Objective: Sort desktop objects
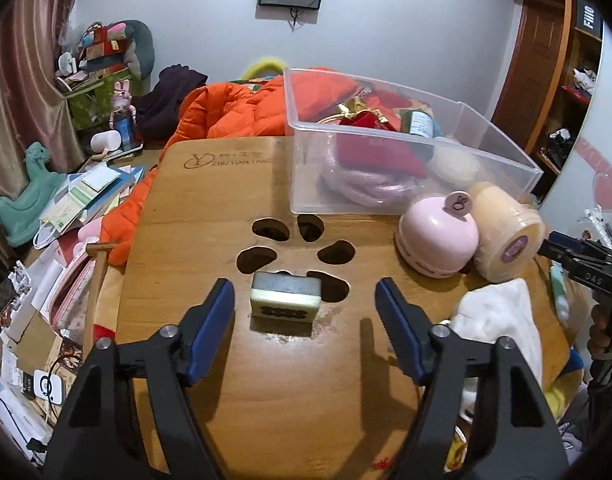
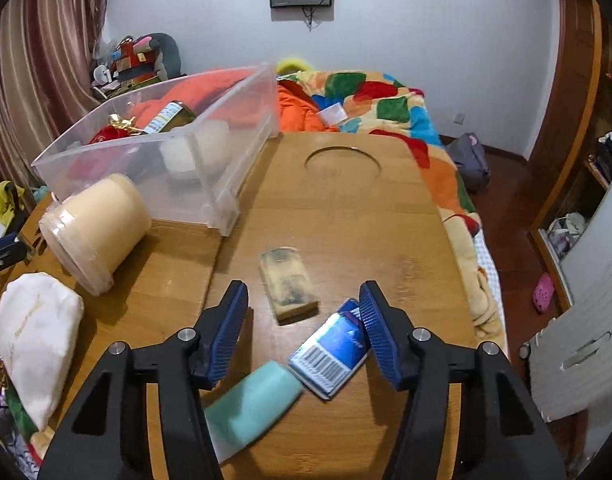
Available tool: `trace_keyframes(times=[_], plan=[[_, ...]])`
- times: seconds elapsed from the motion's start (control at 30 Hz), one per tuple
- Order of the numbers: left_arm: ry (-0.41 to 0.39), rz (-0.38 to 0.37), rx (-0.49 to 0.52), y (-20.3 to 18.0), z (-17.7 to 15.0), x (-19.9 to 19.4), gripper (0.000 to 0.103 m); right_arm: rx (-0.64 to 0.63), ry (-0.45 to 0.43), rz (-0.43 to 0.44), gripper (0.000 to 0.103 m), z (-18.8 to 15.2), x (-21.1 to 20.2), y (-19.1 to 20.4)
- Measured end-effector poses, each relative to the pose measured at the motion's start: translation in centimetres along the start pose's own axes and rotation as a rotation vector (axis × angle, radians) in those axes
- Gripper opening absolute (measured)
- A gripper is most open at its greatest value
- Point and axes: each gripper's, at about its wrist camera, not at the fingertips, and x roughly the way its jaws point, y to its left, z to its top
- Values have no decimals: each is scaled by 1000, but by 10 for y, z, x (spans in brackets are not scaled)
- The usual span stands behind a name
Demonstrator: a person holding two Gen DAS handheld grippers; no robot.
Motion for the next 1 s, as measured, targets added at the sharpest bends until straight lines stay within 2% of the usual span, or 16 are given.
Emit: trace_keyframes(times=[0.07, 0.2, 0.3, 0.43, 0.47, 0.57, 0.77, 1.0], plan=[[14, -5, -10, 0, 0, 4, 57, 5, 1, 17, 54, 2, 0, 3], [14, 22, -3, -1, -1, 7, 53, -35, 2, -16, 51, 3, 5, 12], [8, 31, 2, -1, -2, 6, 47, -57, 26, -21, 41, 4, 12, 14], [5, 35, -22, 4, -2, 7, 47, -69, 29, -16, 35, 7, 14, 14], [3, 36, -30, 5, -1, 7, 44, -68, 32, -8, 34, 8, 15, 13], [-1, 39, -36, 7, -1, 7, 35, -59, 34, 3, 22, 9, 15, 11], [-7, 27, 0, 1, -1, 5, 34, -26, 27, 39, 22, 9, 12, 7], [-46, 13, 4, -4, 2, -9, 33, -4, -27, 95, 21, 14, -12, 9]])
